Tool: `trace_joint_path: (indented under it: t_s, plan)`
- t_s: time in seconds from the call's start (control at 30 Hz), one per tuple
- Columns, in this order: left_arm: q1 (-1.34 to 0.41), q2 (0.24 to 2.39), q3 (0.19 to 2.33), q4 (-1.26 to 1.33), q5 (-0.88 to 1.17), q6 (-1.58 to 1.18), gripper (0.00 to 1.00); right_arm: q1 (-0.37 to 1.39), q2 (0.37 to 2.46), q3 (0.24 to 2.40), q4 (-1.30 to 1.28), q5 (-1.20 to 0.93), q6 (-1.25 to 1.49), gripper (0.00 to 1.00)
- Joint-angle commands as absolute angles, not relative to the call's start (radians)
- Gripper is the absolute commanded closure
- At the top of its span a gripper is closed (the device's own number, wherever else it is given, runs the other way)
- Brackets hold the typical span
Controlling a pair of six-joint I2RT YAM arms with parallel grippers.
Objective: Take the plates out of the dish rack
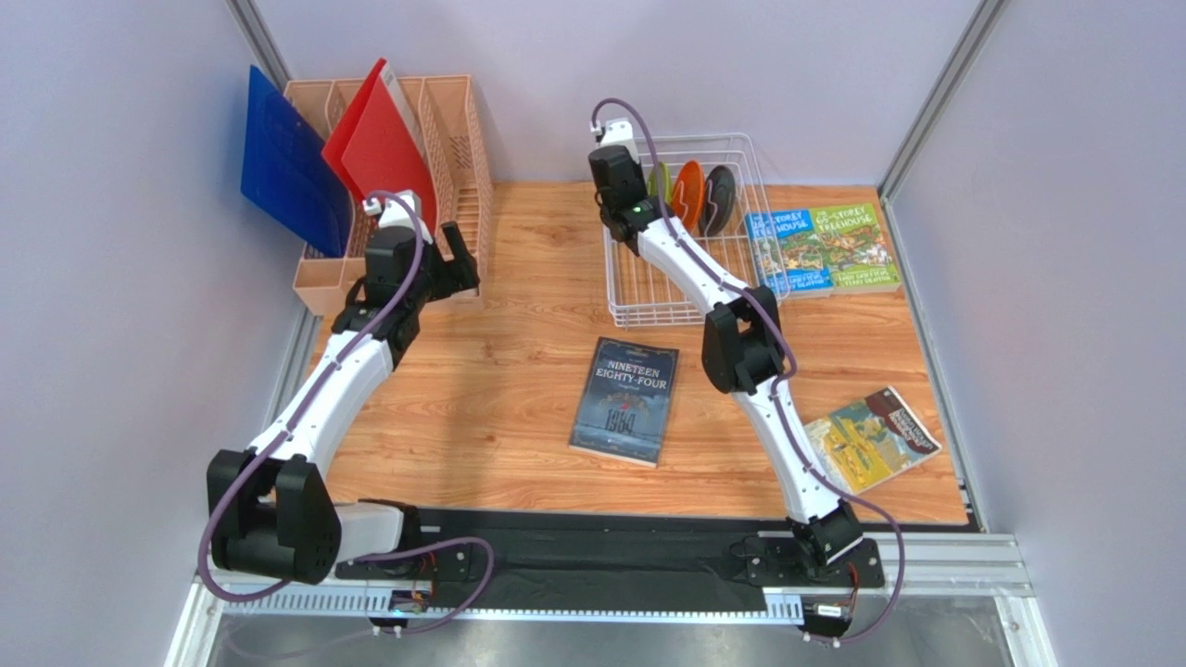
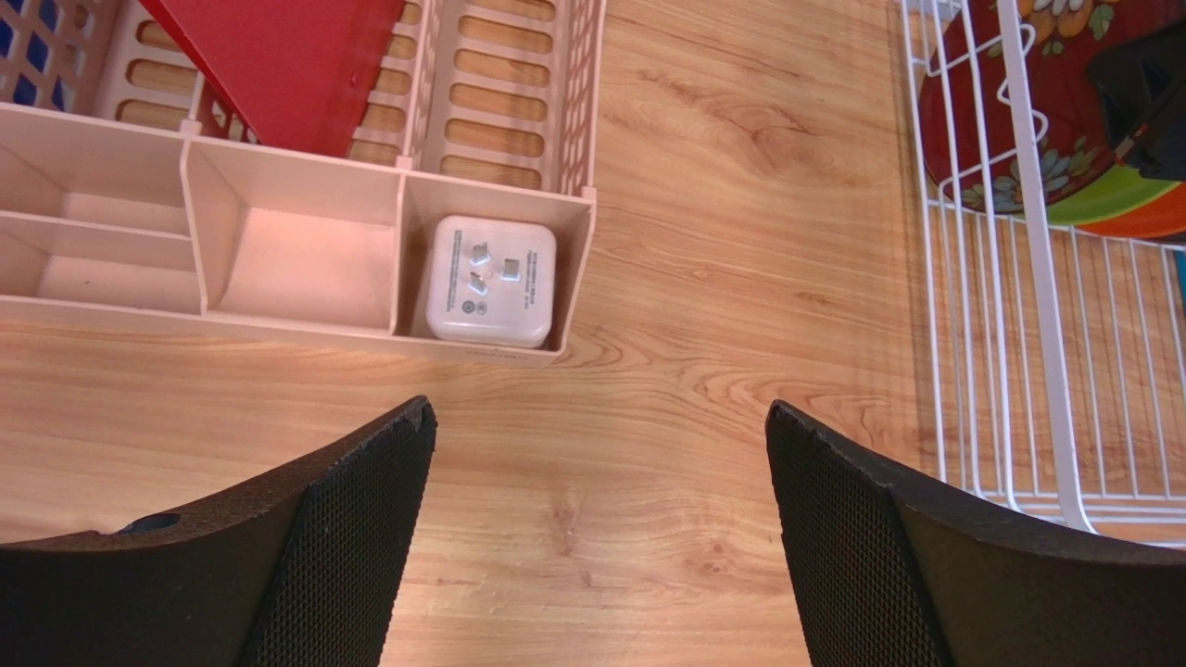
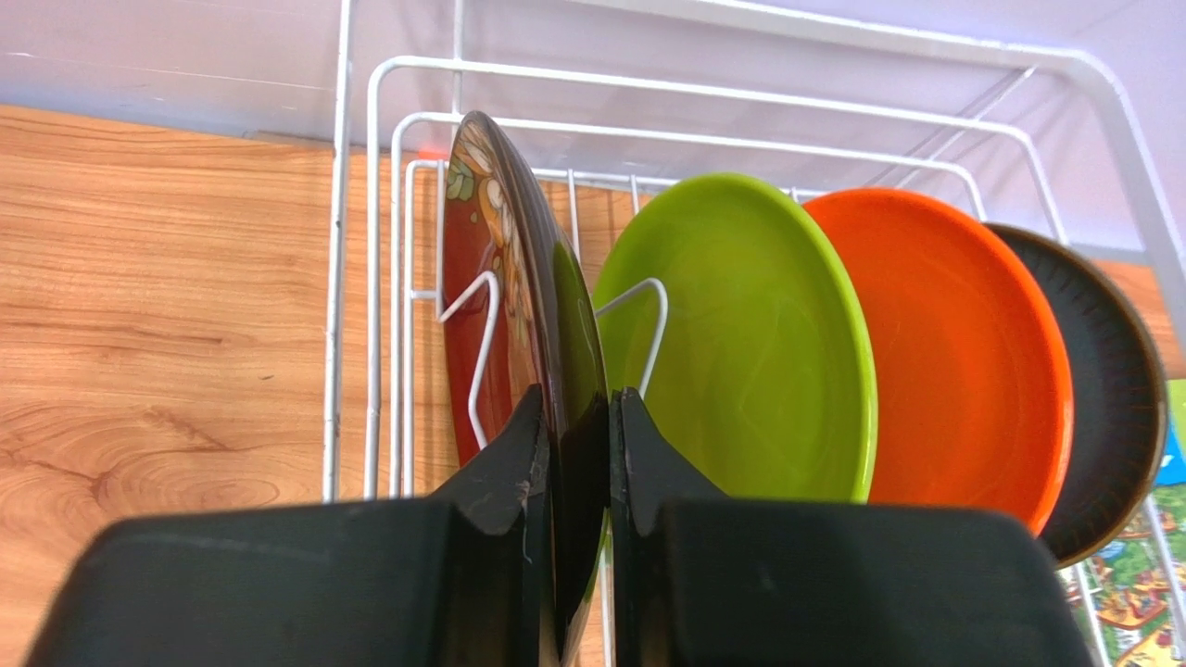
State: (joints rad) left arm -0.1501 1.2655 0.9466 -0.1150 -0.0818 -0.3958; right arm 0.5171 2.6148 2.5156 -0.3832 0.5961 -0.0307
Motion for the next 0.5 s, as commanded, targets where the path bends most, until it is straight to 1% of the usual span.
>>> trace_joint_path:
  t_s: [0.0, 0.13, 0.17, 0.37, 0.47]
  plan:
    - [-0.153, 1.261, 0.956, -0.123, -0.113, -0.377, 0.06, 0.543, 2.583, 2.523, -0.152, 0.709, -0.144, 1.00]
    - [-0.153, 1.247, 0.957, -0.136, -0.127, -0.377, 0.03, 0.552, 2.508, 2.491, -0.120, 0.753, -0.175, 1.00]
    - [-0.153, 1.243, 0.956, -0.141, -0.129, -0.379, 0.00, 0.555, 2.470, 2.470, -0.108, 0.764, -0.186, 1.00]
    - [-0.153, 1.183, 0.937, -0.129, -0.091, -0.382, 0.00, 0.566, 2.324, 2.378, -0.103, 0.805, -0.210, 1.00]
    - [-0.153, 1.160, 0.933, -0.120, -0.039, -0.388, 0.00, 0.568, 2.215, 2.281, -0.120, 0.808, -0.181, 1.00]
